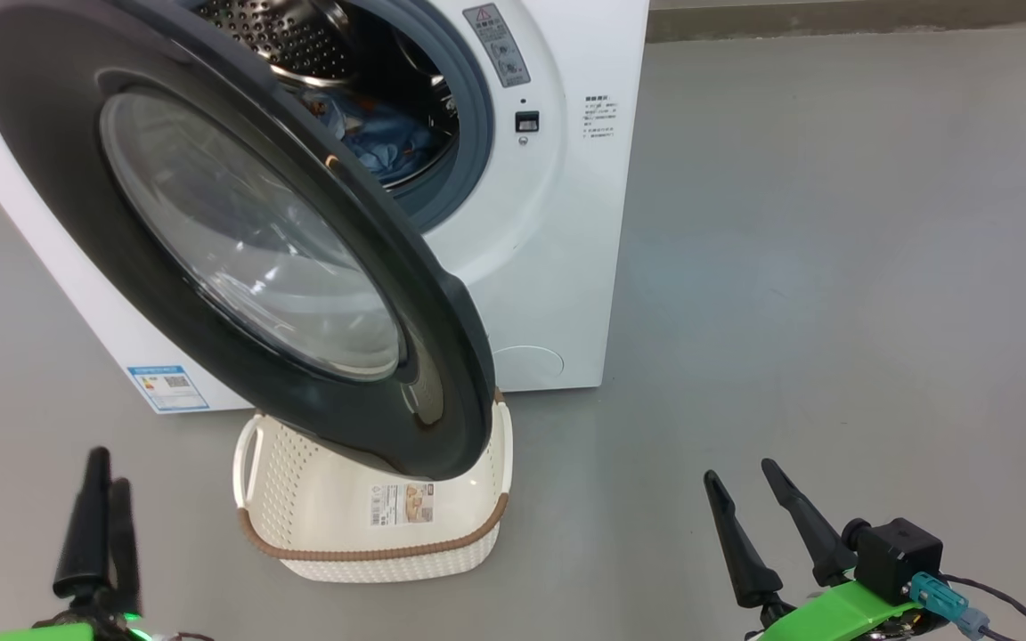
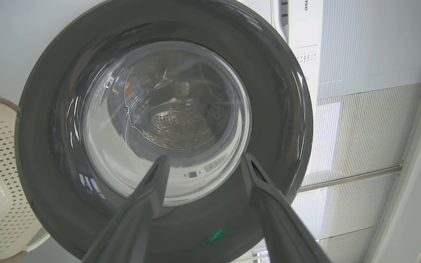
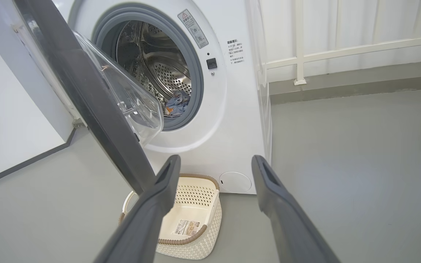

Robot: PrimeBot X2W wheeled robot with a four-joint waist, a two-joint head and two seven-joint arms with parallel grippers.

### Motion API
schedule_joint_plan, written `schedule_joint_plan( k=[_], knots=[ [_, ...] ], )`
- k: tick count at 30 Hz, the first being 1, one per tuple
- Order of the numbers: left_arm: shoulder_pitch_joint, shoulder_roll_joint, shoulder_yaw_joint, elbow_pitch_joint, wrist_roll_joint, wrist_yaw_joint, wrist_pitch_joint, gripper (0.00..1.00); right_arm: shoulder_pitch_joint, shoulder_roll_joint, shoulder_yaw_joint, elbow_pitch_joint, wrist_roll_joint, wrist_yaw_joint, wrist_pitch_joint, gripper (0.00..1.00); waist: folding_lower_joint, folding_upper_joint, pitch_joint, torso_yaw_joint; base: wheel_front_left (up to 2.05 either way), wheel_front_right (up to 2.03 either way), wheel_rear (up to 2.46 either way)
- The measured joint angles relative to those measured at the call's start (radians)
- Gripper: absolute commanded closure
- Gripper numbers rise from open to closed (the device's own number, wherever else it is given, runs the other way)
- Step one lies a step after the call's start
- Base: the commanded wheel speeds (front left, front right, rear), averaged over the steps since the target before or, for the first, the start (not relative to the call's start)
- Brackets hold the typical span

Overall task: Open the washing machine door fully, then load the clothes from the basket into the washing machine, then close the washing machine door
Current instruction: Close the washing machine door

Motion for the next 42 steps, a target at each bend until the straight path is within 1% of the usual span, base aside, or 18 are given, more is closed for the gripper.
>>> schedule_joint_plan(
  k=[2,5,9,11,12,13,16,17,20,23,24,25,27,30,35,38,42],
  knots=[
    [0.000,0.004,-0.007,-0.021,0.074,0.000,-0.054,0.00,0.002,0.000,0.000,0.000,0.000,0.000,0.000,0.00,0.0000,0.0000,-0.003,0.001,0.00,0.00,0.00],
    [0.000,0.036,-0.039,-0.046,0.188,0.000,-0.152,0.00,0.013,0.001,0.000,-0.001,0.000,0.000,0.000,0.00,0.0000,0.0000,-0.006,0.001,0.00,0.00,0.00],
    [0.001,0.106,-0.118,-0.054,0.329,0.000,-0.301,0.00,0.014,0.001,0.002,-0.001,0.000,0.000,0.000,0.00,0.0001,0.0000,-0.010,0.002,0.00,0.00,0.00],
    [0.001,0.139,-0.141,-0.052,0.410,0.000,-0.342,0.00,0.014,0.001,0.002,-0.001,0.000,0.000,0.000,0.00,0.0001,0.0000,-0.010,0.002,0.00,0.00,0.00],
    [0.001,0.142,-0.136,-0.051,0.438,0.000,-0.350,0.00,0.014,0.001,0.002,-0.001,0.000,0.000,0.000,0.00,0.0000,0.0000,-0.011,0.002,0.00,0.00,0.00],
    [0.001,0.142,-0.130,-0.047,0.476,0.000,-0.353,0.00,0.014,0.001,0.003,-0.001,0.000,0.000,0.000,0.00,0.0001,0.0000,-0.012,0.002,0.00,0.00,0.00],
    [0.001,0.132,-0.077,-0.057,0.648,0.000,-0.354,0.00,0.014,0.002,0.004,-0.001,0.000,0.000,0.000,0.00,0.0000,0.0000,-0.012,0.002,0.00,0.00,0.00],
    [0.001,0.133,-0.076,-0.062,0.717,0.000,-0.354,0.00,0.014,0.002,0.005,-0.001,0.000,0.000,0.000,0.00,0.0001,0.0000,-0.012,0.001,0.00,0.00,0.00],
    [0.004,0.124,-0.079,-0.068,0.872,-0.007,-0.354,0.00,0.014,0.002,0.005,-0.001,0.000,0.000,0.000,0.00,0.0000,0.0000,-0.012,0.000,0.00,0.00,0.00],
    [0.020,0.125,-0.084,-0.064,0.999,-0.007,-0.354,0.00,0.014,0.002,0.006,-0.002,0.000,0.000,0.000,0.00,0.0001,0.0000,-0.012,-0.002,0.00,0.00,0.00],
    [0.026,0.120,-0.082,-0.059,1.028,-0.007,-0.354,0.00,0.014,0.002,0.006,-0.002,0.000,0.000,0.000,0.00,0.0000,0.0000,-0.011,-0.003,0.00,0.00,0.00],
    [0.026,0.120,-0.082,-0.059,1.028,-0.007,-0.354,0.00,0.014,0.002,0.006,-0.002,0.000,0.000,0.000,0.00,0.0000,0.0000,-0.011,-0.003,0.00,0.00,0.00],
    [0.037,0.118,-0.084,-0.048,1.101,-0.007,-0.354,0.00,0.014,0.002,0.006,-0.002,0.000,0.000,0.000,0.00,0.0001,0.0000,-0.011,-0.004,0.00,0.00,0.00],
    [0.047,0.106,-0.072,-0.029,1.183,-0.007,-0.354,0.00,0.014,0.002,0.006,-0.003,0.000,0.000,0.000,0.00,0.0000,0.0000,-0.010,-0.006,0.00,0.00,0.00],
    [0.067,0.081,-0.051,0.012,1.298,-0.007,-0.354,0.00,0.014,0.002,0.006,-0.003,0.000,0.000,0.000,0.00,0.0001,0.0000,-0.009,-0.010,0.00,0.00,0.00],
    [0.084,0.062,-0.044,0.037,1.345,-0.007,-0.354,0.00,0.014,0.002,0.006,-0.004,0.000,0.000,0.000,0.00,0.0000,0.0000,-0.009,-0.012,0.00,0.00,0.00],
    [0.102,0.044,-0.041,0.066,1.378,-0.008,-0.354,0.00,0.014,0.002,0.007,-0.004,0.000,0.000,0.000,0.00,0.0000,0.0000,-0.010,-0.014,0.00,0.00,0.00]
  ],
)
